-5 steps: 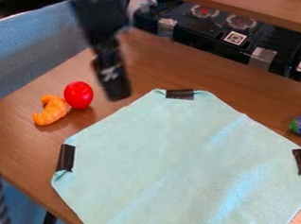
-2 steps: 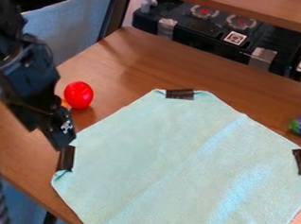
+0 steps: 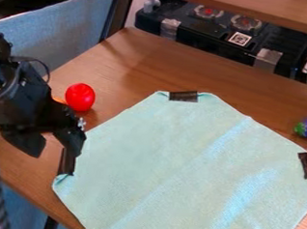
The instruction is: Folds the cloth from left to right
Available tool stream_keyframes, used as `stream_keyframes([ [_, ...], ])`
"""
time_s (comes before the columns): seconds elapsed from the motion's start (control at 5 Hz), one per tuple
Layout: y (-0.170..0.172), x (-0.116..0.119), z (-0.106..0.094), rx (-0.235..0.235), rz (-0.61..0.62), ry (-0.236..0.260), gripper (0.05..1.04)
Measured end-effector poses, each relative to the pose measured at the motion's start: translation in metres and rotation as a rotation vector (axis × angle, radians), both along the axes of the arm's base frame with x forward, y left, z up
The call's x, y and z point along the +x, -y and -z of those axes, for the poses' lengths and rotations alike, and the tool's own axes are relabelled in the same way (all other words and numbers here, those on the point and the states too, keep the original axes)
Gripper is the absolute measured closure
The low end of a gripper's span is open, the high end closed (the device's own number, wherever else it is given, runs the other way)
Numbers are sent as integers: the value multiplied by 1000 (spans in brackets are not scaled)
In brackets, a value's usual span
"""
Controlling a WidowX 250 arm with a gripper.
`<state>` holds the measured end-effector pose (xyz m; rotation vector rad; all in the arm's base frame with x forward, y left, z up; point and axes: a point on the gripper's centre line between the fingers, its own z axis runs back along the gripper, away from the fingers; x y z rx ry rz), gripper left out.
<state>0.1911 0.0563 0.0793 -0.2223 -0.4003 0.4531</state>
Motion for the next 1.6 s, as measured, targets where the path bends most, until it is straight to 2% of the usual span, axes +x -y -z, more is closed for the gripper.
stream_keyframes([
  [0.2,-12,6,12,-15,-64,15,84],
  [0.4,-20,11,28,-21,-82,6,84],
  [0.8,-29,14,44,12,-107,-27,84],
  [1.0,-23,11,58,17,-93,-74,136],
  [1.4,-17,16,65,31,-59,-87,720],
  [1.6,-15,15,60,29,-28,-95,923],
])
